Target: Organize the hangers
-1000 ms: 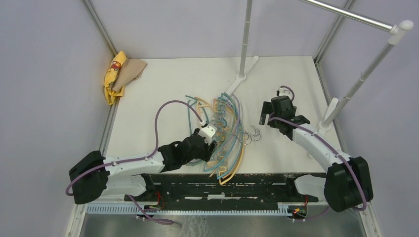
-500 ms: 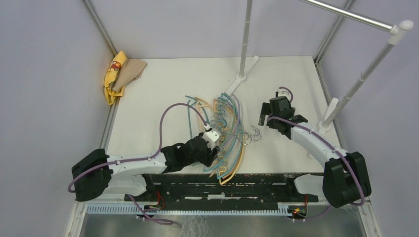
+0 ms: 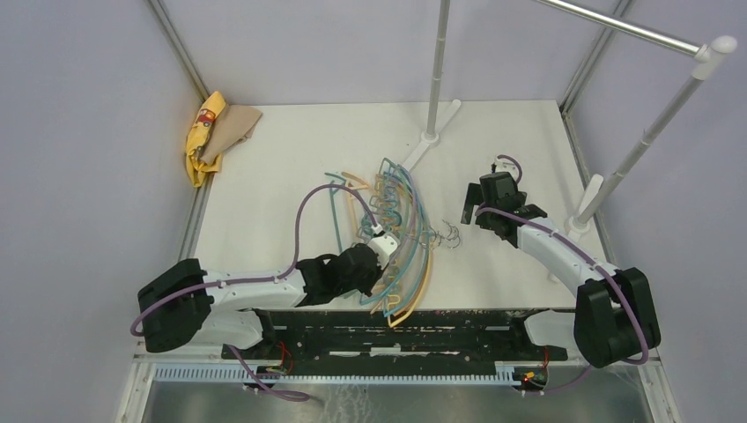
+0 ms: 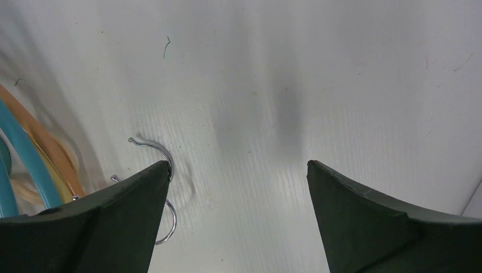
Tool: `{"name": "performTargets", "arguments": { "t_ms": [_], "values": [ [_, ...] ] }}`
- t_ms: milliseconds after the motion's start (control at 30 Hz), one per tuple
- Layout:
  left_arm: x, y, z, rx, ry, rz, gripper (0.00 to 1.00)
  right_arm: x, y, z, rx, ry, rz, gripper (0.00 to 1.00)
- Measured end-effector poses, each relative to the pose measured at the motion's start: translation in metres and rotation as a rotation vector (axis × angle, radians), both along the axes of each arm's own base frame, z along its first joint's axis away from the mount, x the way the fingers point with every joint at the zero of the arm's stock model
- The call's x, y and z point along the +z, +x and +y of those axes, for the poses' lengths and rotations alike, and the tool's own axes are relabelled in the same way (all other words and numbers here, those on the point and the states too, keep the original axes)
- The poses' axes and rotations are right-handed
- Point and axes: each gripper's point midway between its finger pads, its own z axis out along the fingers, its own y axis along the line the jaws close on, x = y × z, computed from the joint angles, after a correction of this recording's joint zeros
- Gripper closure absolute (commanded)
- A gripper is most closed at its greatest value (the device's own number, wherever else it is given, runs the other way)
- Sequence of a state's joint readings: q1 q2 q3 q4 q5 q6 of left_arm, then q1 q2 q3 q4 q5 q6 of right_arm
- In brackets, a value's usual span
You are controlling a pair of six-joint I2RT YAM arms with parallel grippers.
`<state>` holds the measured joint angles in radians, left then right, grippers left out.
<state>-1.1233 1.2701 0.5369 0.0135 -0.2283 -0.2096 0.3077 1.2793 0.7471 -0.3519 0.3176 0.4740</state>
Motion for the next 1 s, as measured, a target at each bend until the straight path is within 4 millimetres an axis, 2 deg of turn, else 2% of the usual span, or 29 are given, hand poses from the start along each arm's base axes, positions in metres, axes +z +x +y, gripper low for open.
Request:
{"name": "performTargets", "arguments": {
  "t_ms": [167,267,300,367,400,467,500,900,933,967,1000],
  "values": [
    [0.012,0.001,-0.002,-0.002,0.015,0.009,0.97,-0.002,-0.001,-0.001,-0.001,-0.002,0.003,0.01],
    [0.028,0.000,-0.003,-0.005,-0.017,-0.004,0.97,-0.005,-0.003,-0.001,-0.001,-0.005,0.012,0.01],
    [0.036,0.000,-0.004,-0.006,-0.035,-0.012,0.89,-0.006,-0.003,-0.001,-0.001,-0.006,0.014,0.01],
    [0.050,0.001,-0.006,-0.009,-0.069,-0.025,0.85,-0.008,-0.004,-0.002,-0.001,-0.007,0.018,0.01],
    [0.057,0.001,-0.007,-0.009,-0.088,-0.033,0.86,-0.009,-0.005,-0.002,-0.001,-0.008,0.020,0.00],
    [0.069,0.001,-0.010,-0.016,-0.123,-0.044,0.96,-0.010,-0.006,-0.002,-0.001,-0.009,0.024,0.00],
    [0.074,0.000,-0.011,-0.021,-0.137,-0.046,0.97,-0.011,-0.006,-0.002,-0.001,-0.009,0.025,0.00],
    [0.089,-0.004,-0.019,-0.032,-0.219,-0.035,0.97,-0.001,-0.008,-0.002,0.001,0.007,-0.012,0.00],
    [0.090,-0.005,-0.020,-0.034,-0.232,-0.032,0.90,0.000,-0.008,-0.002,0.001,0.007,-0.013,0.00],
    [0.090,-0.006,-0.020,-0.038,-0.240,-0.030,0.74,0.000,-0.008,-0.002,0.001,0.007,-0.013,0.00],
    [0.089,-0.007,-0.020,-0.039,-0.244,-0.029,0.69,-0.001,-0.008,-0.002,0.001,0.007,-0.013,0.00]
  ]
}}
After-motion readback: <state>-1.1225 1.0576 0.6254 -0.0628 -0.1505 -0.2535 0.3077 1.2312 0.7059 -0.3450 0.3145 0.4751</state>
